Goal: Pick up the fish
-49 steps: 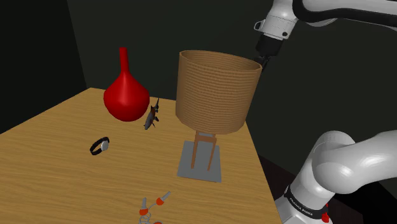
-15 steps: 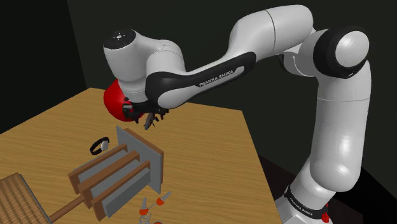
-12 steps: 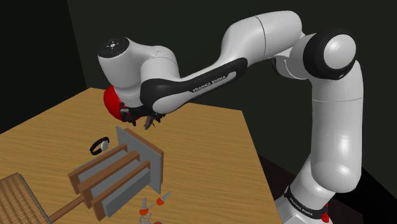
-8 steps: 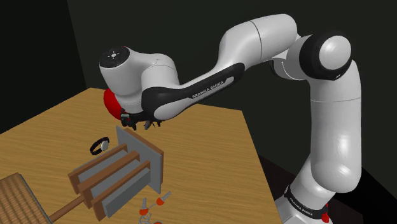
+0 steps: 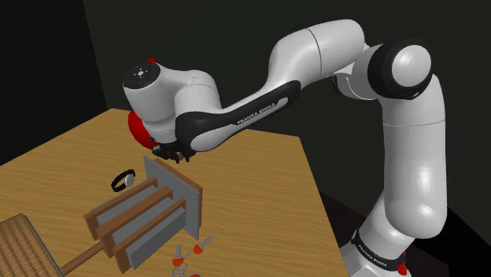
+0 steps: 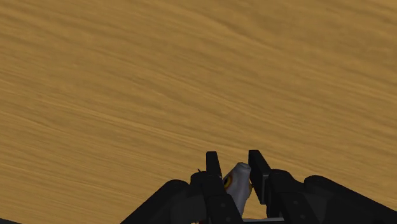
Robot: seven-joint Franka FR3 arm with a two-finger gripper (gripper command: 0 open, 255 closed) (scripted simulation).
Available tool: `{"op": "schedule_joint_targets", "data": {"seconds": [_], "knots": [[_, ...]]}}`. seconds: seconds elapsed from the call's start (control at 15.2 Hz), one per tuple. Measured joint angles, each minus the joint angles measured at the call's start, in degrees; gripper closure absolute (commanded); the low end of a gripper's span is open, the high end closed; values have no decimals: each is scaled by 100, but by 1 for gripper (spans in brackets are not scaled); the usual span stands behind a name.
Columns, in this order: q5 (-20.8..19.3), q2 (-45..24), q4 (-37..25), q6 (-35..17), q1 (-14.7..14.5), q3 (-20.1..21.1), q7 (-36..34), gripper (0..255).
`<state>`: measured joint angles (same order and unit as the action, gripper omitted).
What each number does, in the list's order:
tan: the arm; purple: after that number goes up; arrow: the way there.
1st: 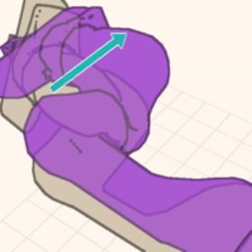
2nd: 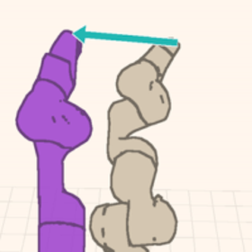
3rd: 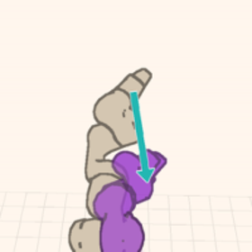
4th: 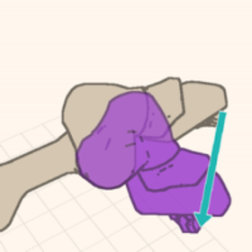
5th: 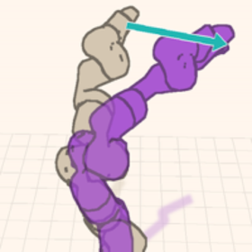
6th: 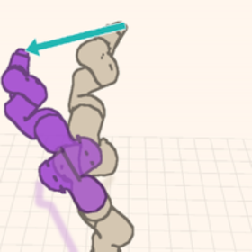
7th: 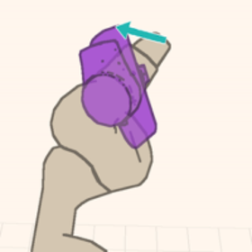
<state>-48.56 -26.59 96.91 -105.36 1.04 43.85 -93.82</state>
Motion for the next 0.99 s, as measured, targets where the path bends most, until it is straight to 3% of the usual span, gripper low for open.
{"op": "schedule_joint_targets", "data": {"seconds": [0.99], "knots": [[281,285,-366,451,43,132,384,255]]}}
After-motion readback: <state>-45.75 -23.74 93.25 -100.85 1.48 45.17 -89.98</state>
